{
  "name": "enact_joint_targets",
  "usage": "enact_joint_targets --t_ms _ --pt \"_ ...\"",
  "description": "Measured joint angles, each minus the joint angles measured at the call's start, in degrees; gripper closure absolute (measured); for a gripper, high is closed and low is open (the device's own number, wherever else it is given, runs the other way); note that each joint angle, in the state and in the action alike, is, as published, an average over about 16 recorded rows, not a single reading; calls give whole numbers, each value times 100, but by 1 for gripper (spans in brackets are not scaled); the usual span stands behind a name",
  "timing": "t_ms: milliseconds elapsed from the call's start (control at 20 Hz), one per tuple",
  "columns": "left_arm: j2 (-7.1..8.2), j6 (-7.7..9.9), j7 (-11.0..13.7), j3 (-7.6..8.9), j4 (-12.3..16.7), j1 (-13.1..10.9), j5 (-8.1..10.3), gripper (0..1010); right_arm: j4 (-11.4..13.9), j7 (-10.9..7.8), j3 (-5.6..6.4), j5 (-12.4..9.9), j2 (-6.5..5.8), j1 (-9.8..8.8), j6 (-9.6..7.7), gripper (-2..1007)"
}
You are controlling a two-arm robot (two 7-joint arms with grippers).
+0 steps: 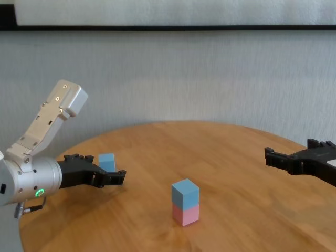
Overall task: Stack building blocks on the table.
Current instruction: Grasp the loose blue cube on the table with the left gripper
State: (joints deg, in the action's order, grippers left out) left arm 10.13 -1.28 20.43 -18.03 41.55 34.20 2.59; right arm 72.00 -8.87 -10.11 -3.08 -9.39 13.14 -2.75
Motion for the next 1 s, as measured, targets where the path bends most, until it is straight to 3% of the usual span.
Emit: enact_joint_targets --t_ms 1000 --pt "-131 -194 -9 5 -576 364 -127 10 0 0 0 0 0 0 0 0"
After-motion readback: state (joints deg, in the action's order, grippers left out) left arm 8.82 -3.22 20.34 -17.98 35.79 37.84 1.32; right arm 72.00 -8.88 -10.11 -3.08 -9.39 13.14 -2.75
